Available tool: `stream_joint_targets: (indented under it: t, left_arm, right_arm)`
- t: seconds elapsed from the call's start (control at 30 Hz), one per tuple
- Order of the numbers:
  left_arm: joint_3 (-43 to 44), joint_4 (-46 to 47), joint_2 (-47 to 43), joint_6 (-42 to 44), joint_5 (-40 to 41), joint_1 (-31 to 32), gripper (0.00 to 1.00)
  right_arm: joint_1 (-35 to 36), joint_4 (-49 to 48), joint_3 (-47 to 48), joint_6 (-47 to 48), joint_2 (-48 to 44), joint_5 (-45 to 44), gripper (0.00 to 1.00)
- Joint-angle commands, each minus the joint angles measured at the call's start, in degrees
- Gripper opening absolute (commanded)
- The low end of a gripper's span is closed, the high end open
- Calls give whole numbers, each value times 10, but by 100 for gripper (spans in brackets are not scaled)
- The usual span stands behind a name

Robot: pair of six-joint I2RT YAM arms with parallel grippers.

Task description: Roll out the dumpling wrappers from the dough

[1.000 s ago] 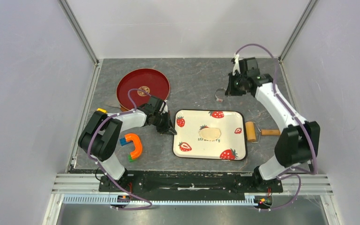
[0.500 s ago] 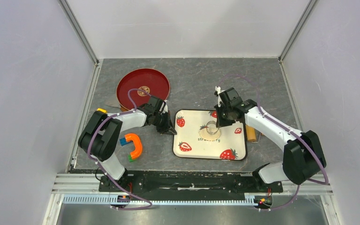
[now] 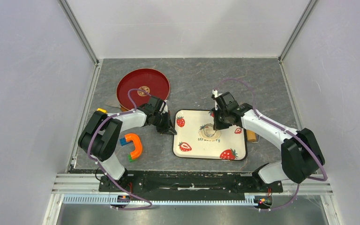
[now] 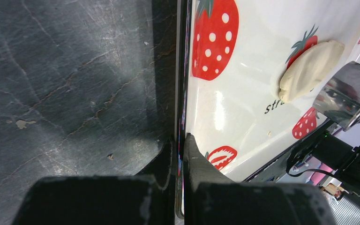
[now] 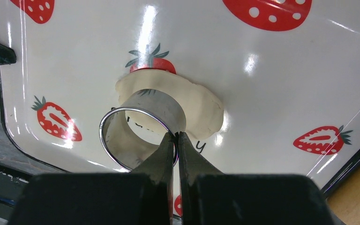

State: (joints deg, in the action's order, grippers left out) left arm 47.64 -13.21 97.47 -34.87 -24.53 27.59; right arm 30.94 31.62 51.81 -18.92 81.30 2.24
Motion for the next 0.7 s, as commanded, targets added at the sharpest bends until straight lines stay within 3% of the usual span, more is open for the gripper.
stream_joint_targets:
  t: [0.0, 0.67]
  left_arm:
    - [-35, -59, 55, 39, 106, 9, 2]
    - [-32, -63, 56, 44, 108, 10, 2]
  right_arm:
    - [3, -20, 2, -6, 17, -19, 0]
    - [4, -41, -30, -20, 42, -24, 0]
